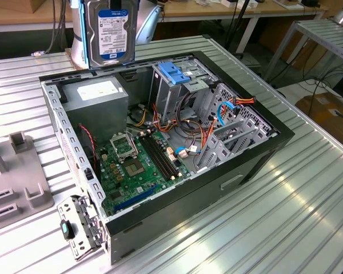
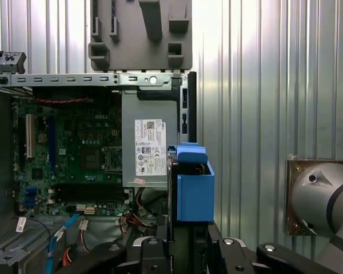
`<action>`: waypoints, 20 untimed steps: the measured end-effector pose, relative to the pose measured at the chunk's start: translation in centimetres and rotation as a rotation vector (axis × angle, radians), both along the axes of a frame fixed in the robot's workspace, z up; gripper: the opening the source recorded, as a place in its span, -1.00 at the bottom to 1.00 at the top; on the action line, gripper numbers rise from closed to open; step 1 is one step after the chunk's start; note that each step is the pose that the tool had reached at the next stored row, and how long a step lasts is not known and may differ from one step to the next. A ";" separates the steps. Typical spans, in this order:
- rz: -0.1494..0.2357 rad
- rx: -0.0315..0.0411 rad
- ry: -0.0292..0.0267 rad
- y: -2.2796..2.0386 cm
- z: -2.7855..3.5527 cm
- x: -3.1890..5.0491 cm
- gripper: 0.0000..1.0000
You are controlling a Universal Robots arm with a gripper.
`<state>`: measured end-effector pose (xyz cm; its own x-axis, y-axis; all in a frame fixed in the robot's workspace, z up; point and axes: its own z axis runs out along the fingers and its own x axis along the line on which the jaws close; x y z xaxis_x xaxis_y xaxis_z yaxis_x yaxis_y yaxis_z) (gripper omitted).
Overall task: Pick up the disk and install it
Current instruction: 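Pick up the disk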
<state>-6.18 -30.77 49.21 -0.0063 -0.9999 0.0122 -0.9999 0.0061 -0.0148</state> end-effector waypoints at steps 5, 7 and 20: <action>0.000 0.0001 0.0000 0.00 -0.01 1.69 -0.30; 0.000 0.0000 0.0000 0.00 -0.02 2.41 -0.30; 0.000 -0.0001 0.0000 0.00 -0.04 7.15 -0.30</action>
